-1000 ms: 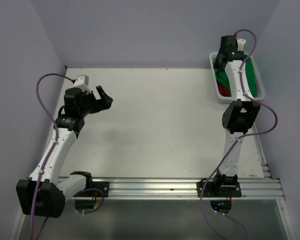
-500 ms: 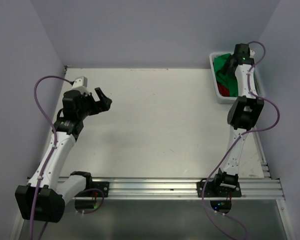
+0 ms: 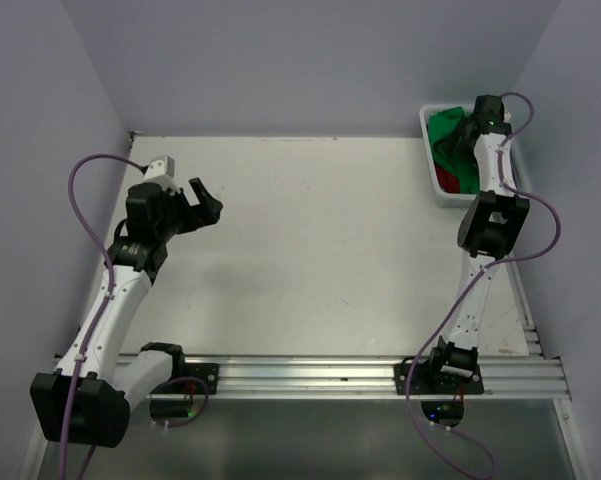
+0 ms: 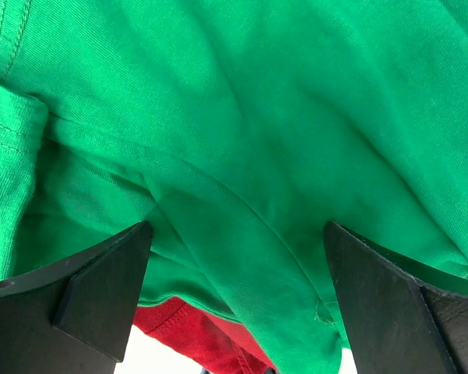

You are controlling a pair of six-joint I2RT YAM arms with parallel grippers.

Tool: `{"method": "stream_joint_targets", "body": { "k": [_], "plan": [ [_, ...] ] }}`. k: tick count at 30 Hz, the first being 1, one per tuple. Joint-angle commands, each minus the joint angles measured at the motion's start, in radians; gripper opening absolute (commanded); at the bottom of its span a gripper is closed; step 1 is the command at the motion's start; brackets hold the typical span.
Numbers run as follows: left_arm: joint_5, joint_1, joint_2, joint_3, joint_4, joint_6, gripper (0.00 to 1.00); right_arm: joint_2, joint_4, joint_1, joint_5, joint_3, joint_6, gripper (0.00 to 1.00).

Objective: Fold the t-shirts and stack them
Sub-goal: Grab crumpled tshirt from bin with the right arm

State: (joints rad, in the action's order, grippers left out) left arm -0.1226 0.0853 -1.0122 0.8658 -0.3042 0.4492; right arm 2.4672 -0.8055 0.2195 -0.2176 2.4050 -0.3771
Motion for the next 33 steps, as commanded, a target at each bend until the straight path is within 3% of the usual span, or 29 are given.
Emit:
{"method": "stream_joint_targets", "body": {
  "k": [1,4,8,12,13,15,23,25,30,33],
  "plan": [
    [0.006,-0.002,0.02,-0.011,0.011,-0.018,1.0,0.007,0.003,0.001,-0.012,0.054,-0.011,0.95],
    [0.008,-0.002,0.021,-0.011,0.001,-0.018,1.0,0.018,-0.017,0.006,-0.035,0.054,-0.014,0.9],
    [0.014,-0.002,0.037,-0.024,0.002,-0.018,1.0,0.019,-0.035,0.009,-0.032,0.054,-0.016,0.7],
    [0.006,-0.002,0.035,-0.025,0.004,-0.017,1.0,0.007,-0.034,0.011,-0.022,0.049,-0.014,0.38],
    [0.006,-0.002,0.034,-0.025,0.002,-0.017,1.0,0.004,-0.035,0.009,-0.026,0.046,-0.014,0.12],
    [0.006,-0.002,0.034,-0.027,0.002,-0.015,1.0,-0.008,-0.041,0.011,-0.042,0.042,-0.014,0.0],
    [-0.003,-0.002,0.044,-0.03,0.01,-0.017,1.0,-0.147,0.03,0.011,0.05,-0.019,-0.028,0.0],
    [-0.009,-0.002,0.043,-0.031,0.014,-0.017,1.0,-0.297,0.118,0.009,0.118,-0.162,-0.028,0.0],
    [-0.041,-0.002,0.035,-0.037,0.043,-0.007,1.0,-0.638,0.523,-0.006,0.323,-0.548,-0.028,0.0],
    [-0.055,-0.002,0.027,-0.04,0.054,-0.003,1.0,-0.767,0.617,-0.012,0.423,-0.616,-0.043,0.0]
  ]
}}
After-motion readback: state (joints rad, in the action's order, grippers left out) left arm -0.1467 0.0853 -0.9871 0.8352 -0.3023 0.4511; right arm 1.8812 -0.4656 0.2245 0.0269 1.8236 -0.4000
